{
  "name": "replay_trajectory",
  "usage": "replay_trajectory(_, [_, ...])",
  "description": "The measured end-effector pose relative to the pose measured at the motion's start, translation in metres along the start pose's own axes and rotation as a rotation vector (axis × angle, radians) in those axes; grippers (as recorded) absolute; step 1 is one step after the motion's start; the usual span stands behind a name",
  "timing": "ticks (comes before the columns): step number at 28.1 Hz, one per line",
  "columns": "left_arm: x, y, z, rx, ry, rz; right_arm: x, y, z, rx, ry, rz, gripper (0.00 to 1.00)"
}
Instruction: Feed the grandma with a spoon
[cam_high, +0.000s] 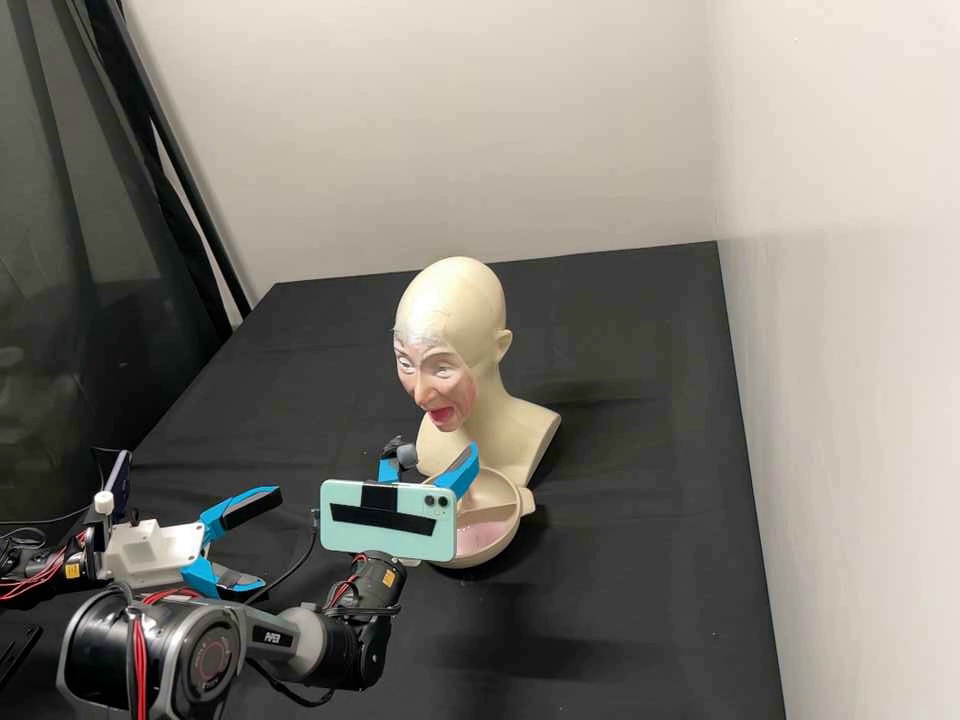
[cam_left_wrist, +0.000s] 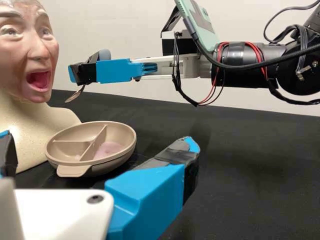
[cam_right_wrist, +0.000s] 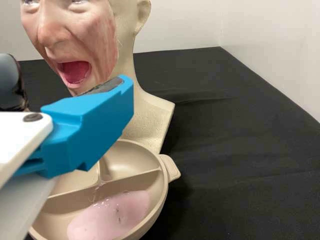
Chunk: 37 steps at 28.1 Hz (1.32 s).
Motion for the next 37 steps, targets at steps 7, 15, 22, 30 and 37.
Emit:
replay_trajectory(7, [0.0000,0.000,0.000,0.000,0.000,0.000,0.000,-0.001,0.001,0.000,-0.004,-0.004,0.00])
replay_trajectory(15, [-0.0016,-0.002,0.000,0.000,0.001,-0.009,0.001,-0.001,0.002,0.000,-0.005,-0.004,0.00])
replay_trajectory(22, [-0.0017,-0.003,0.004,0.001,-0.012,-0.013,0.001,-0.003,0.003,0.001,-0.012,-0.010,0.00])
replay_trajectory(30, [-0.0017,-0.004,0.007,0.003,-0.024,-0.016,0.002,-0.004,0.005,0.001,-0.017,-0.015,0.00])
replay_trajectory(37, [-0.0017,-0.005,0.009,0.004,-0.031,-0.018,0.000,-0.011,0.012,0.004,-0.038,-0.034,0.00])
